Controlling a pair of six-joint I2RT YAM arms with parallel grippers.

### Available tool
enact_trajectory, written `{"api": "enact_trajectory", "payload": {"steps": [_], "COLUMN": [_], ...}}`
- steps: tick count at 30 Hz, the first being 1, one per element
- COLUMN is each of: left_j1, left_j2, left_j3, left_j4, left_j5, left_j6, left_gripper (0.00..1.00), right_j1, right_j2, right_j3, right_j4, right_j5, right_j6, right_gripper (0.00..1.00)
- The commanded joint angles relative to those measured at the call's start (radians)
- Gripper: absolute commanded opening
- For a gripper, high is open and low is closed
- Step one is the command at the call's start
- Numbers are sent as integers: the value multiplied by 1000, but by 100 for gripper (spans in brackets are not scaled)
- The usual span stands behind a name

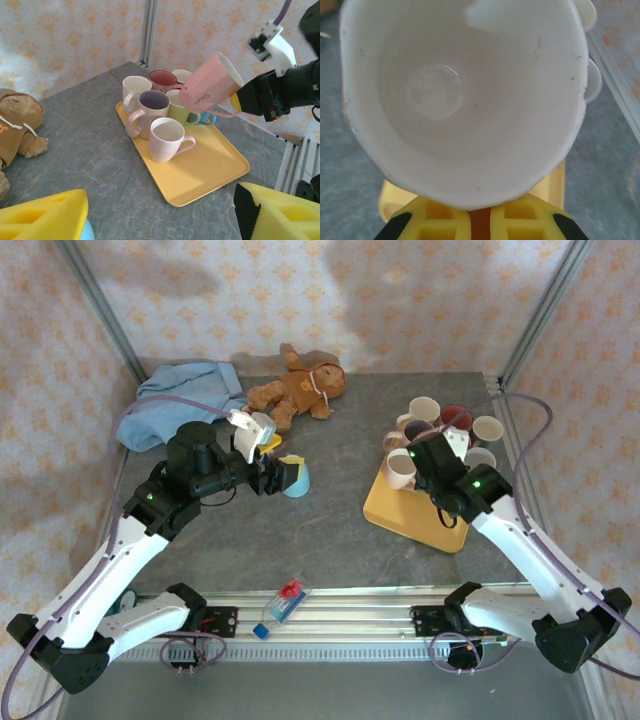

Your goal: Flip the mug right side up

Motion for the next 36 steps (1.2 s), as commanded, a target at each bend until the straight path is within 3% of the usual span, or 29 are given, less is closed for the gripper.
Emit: {"api": "enact_trajectory", "payload": {"steps": [1, 14, 24, 36], "left_j1": [-2, -2, -2, -2], "left_j2": [-7, -15, 6, 30], "left_j3": [-8, -19, -23, -30], "left_j4": [-19, -28, -29, -38], "left_j5": [-7, -4, 6, 1], "left_j6": [22, 25, 30, 40], "left_gripper": [78, 79, 80, 81], "right_j1": [-17, -142, -150, -150], "right_j2": [-2, 59, 171, 305], "right_j3": [13, -126, -160, -122], "right_j4": [-67, 2, 55, 121], "right_j5": [110, -51, -28, 13], "right_j6": [96, 32, -9, -162], "right_gripper": [0, 0, 0, 0]}}
